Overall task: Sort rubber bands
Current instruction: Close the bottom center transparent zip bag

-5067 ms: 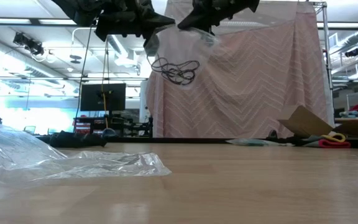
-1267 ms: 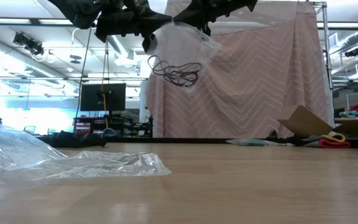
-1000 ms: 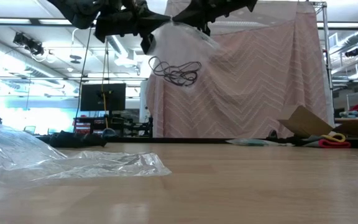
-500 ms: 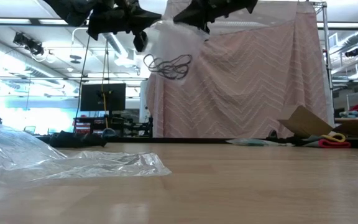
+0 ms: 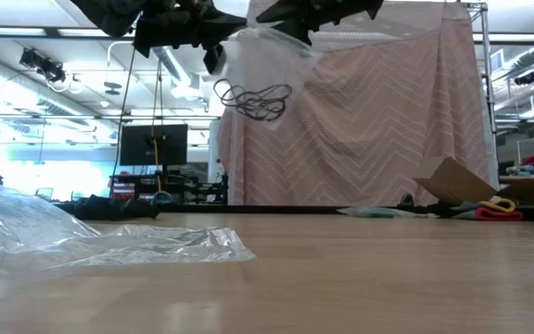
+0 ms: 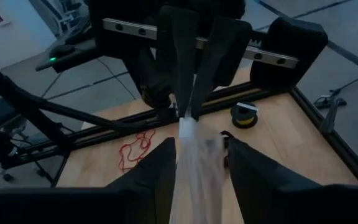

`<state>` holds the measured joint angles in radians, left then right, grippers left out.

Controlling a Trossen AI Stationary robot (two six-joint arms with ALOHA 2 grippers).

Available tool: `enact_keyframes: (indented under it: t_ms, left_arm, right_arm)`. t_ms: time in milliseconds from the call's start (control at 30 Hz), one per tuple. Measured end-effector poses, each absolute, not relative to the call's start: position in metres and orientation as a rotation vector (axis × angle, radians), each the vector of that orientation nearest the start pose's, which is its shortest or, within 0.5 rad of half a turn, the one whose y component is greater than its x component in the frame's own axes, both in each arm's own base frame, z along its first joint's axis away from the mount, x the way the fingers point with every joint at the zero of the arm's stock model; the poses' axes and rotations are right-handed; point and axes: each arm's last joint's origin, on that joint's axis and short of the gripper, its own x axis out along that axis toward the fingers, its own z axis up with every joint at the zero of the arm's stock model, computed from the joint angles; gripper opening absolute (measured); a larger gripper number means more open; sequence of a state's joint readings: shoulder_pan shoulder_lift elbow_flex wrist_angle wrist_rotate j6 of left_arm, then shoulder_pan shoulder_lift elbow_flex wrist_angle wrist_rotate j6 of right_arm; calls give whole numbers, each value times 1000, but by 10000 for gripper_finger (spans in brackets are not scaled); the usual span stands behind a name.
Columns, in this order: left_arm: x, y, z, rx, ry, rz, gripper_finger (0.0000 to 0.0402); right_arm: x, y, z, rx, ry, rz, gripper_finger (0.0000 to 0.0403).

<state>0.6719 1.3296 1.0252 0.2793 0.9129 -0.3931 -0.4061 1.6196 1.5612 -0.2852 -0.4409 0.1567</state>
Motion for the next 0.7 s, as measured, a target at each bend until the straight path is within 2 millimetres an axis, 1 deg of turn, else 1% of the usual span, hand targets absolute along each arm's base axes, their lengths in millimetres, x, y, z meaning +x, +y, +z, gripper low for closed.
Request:
enact_keyframes:
  t_ms: [300,700]
  left_arm:
    - [254,162,338,-410,59,-252,0]
    - [255,162,338,-423,56,-239,0]
  right_arm:
    - [345,-131,381,308,319,26,122]
    - [347,-125,381,322,330,37,115]
